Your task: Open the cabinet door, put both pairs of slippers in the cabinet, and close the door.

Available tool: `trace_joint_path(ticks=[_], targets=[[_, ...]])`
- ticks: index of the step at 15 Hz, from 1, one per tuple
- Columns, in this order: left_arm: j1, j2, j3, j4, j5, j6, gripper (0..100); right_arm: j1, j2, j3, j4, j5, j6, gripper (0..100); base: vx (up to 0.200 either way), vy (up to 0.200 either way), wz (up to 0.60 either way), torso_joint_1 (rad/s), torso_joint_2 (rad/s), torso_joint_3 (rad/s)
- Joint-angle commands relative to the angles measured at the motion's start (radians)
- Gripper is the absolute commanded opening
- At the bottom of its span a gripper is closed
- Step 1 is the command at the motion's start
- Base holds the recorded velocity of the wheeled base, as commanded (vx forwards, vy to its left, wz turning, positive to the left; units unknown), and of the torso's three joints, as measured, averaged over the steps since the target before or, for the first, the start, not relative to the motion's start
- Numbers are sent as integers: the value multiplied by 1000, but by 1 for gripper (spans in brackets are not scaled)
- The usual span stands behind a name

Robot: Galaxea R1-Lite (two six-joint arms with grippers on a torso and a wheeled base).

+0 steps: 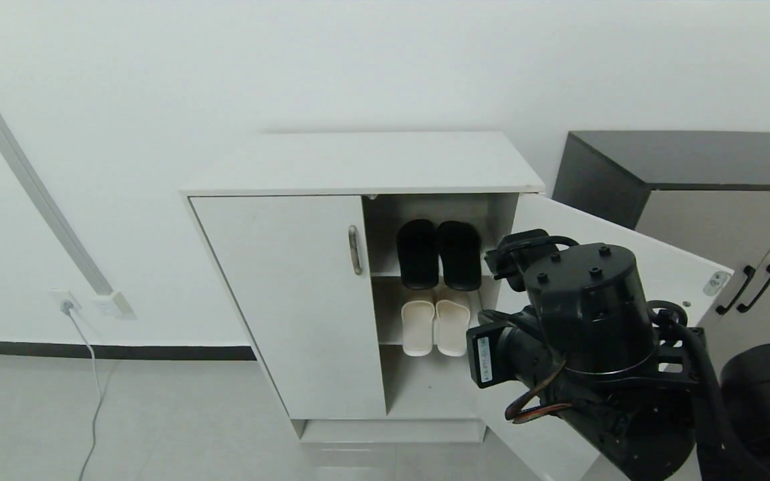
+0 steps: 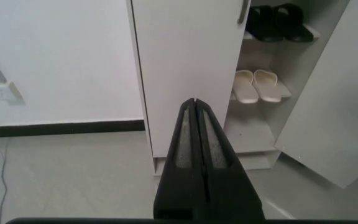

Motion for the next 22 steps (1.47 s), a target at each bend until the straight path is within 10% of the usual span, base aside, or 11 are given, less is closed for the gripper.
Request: trace_joint_path(ticks=[1,22], targets=[[1,-1,0,0,0,0,0,1,2,0,-1,0,0,0,0,0,0,168,-496,-315],[1,-1,0,0,0,0,0,-1,3,15,-2,1,-5,0,0,0,0,157,-383,-225]])
